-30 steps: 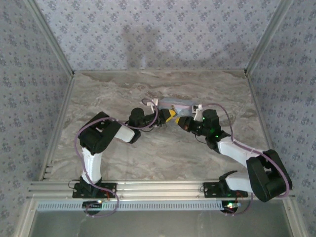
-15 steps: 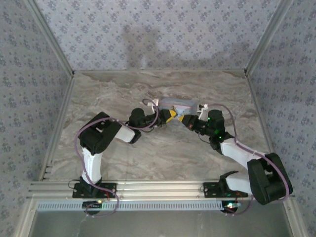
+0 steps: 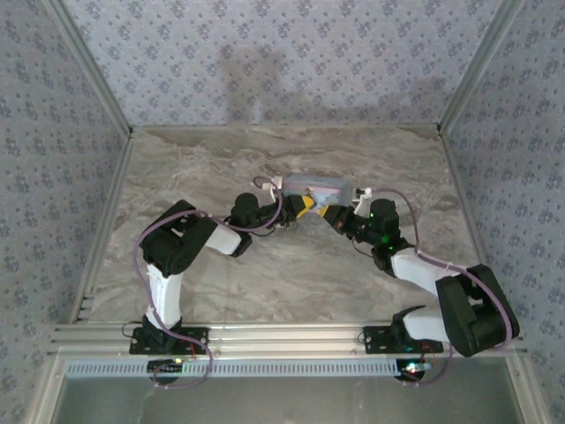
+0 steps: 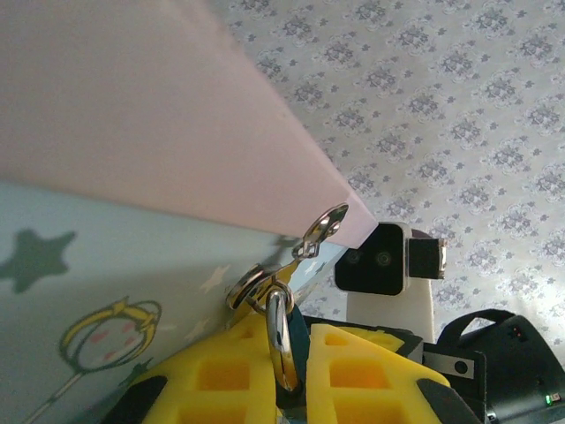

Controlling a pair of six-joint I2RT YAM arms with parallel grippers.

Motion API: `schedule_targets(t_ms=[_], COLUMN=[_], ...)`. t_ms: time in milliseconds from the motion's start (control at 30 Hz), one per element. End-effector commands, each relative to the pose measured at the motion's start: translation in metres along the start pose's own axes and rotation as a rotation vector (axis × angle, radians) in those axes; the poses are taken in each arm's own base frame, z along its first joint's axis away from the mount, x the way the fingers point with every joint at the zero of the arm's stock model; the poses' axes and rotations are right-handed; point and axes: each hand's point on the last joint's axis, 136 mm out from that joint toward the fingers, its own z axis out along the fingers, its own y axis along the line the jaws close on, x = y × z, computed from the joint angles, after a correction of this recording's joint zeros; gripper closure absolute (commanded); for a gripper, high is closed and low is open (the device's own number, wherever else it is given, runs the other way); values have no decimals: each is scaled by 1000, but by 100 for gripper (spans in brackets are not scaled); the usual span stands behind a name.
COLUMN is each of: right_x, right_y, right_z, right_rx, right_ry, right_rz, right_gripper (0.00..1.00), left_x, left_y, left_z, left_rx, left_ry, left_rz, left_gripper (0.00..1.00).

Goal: Unlock the padlock with the key

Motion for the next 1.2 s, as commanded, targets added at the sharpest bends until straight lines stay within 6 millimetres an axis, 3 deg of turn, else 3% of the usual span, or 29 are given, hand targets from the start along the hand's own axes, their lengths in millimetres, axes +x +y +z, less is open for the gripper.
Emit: schedule_targets(t_ms=[0, 233, 567, 1000, 1167], right_x=[-14, -22, -23, 0, 1], right_y=[21, 28, 12, 15, 18], right_z=[1, 1, 6, 15, 17], right_rx=[-105, -143, -175, -114, -132], right_ry=[-70, -81, -94, -55, -68], right_rz=[41, 93, 221, 79, 61], right_gripper=[100, 100, 100, 100, 100], left_x=[22, 23, 22, 21, 21], left_y=[-51, -52, -53, -53, -53], left_z=[5, 4, 6, 6, 6], left_rx=[152, 154, 157, 156, 155], left_ry=[99, 101, 103, 94, 94], left_rz=[96, 102, 103, 101, 100], left_gripper=[100, 100, 100, 100, 100])
